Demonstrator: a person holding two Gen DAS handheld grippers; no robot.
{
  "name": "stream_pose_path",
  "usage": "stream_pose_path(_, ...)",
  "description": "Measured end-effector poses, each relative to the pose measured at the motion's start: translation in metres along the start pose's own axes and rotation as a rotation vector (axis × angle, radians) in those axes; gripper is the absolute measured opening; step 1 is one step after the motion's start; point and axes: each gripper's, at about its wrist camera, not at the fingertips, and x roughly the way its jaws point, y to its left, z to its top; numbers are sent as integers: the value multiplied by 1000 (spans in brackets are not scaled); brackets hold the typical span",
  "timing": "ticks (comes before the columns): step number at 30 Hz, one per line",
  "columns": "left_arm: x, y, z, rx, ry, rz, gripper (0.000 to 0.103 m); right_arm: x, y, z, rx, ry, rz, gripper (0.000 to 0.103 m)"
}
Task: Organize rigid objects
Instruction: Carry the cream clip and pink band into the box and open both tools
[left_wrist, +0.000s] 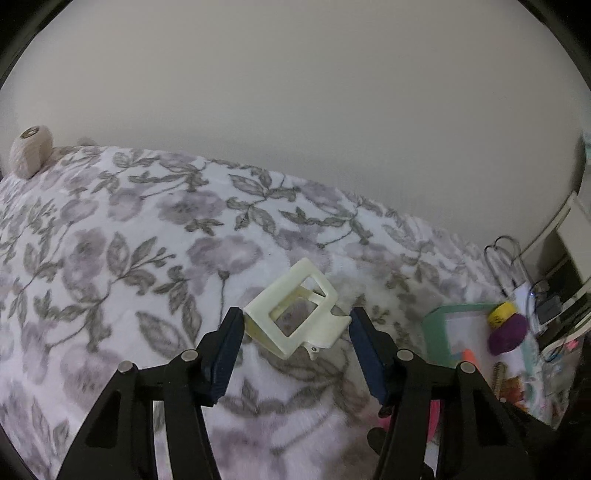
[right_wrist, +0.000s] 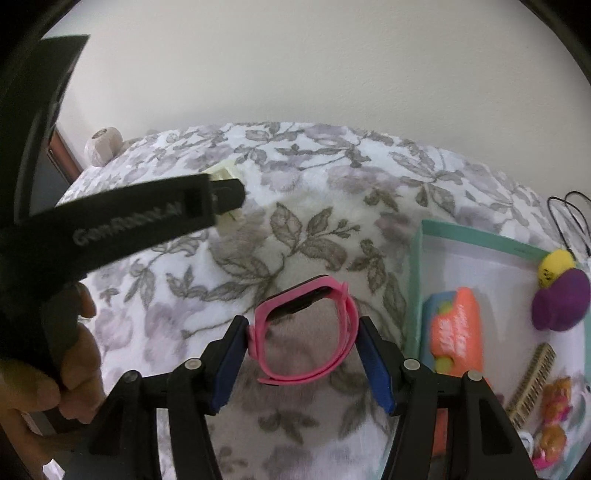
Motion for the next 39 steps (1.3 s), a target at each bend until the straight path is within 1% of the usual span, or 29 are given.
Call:
stream_pose_path(6, -52, -11, -11, -41, -39, -8, 61, -51, 0, -9, 28, -45, 12, 62)
stream_pose_path(10, -85, -21, -22, -79, -59, -29, 61, -86, -3, -20, 57, -72, 17, 63)
stream_pose_path(16, -132, -41, -46, -106, -95, -39, 61, -132, -3, -37, 70, -109, -12, 63)
stream_pose_path(19, -150, -43, -60, -164, -114, -73, 61, -156, -4, -50, 74, -135, -27, 63)
stream_pose_path(22, -164, -49, -70, -173, -127, -64, 61, -171, -9, -60, 93, -149, -34, 63)
stream_pose_path(27, -180, -59, -89, -183, -144, -104, 61, -185, -24, -78, 139, -153, -44, 63)
stream_pose_path(31, -182, -69, -103, -176, -135, -118, 60, -193, -38, -90, 180, -156, -45, 63)
stream_pose_path(35, -180, -80, -113, -138, -120, -132, 61, -197, -53, -96, 203, -159, -70, 63)
stream_pose_path(39, -174, -96, -121, -78, -100, -111, 61, -197, -71, -100, 248, -158, -64, 63)
